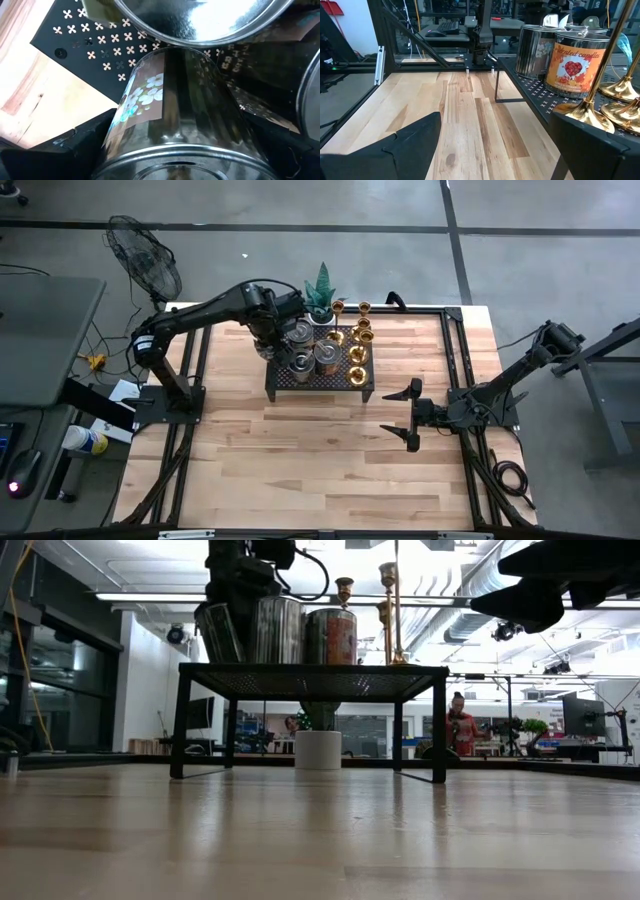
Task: Pick & Place candle stick holders
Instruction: Put the silver scented candle on the shelf
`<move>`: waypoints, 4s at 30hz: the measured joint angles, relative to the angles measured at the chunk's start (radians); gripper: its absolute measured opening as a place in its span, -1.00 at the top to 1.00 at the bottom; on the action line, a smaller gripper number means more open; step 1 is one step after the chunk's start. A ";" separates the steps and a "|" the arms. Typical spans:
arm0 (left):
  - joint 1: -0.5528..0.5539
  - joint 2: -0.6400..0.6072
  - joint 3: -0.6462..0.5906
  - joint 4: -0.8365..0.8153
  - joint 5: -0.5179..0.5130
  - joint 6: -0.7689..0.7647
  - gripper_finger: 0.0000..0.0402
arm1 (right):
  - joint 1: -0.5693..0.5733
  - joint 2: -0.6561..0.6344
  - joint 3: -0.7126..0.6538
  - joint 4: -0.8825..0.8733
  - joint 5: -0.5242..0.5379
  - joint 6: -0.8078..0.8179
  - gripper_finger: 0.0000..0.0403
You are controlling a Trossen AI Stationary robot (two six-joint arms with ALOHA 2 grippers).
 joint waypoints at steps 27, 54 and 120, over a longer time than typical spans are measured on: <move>0.000 0.000 0.000 0.030 0.000 0.067 -0.94 | 0.000 0.000 0.000 0.000 0.000 0.000 -0.80; 0.000 -0.036 0.000 0.046 0.003 0.120 -0.94 | 0.000 0.000 0.000 0.000 0.000 0.000 -0.80; 0.000 -1.045 -0.972 0.808 -0.052 0.030 0.49 | 0.000 0.000 0.000 0.000 0.000 0.000 -0.80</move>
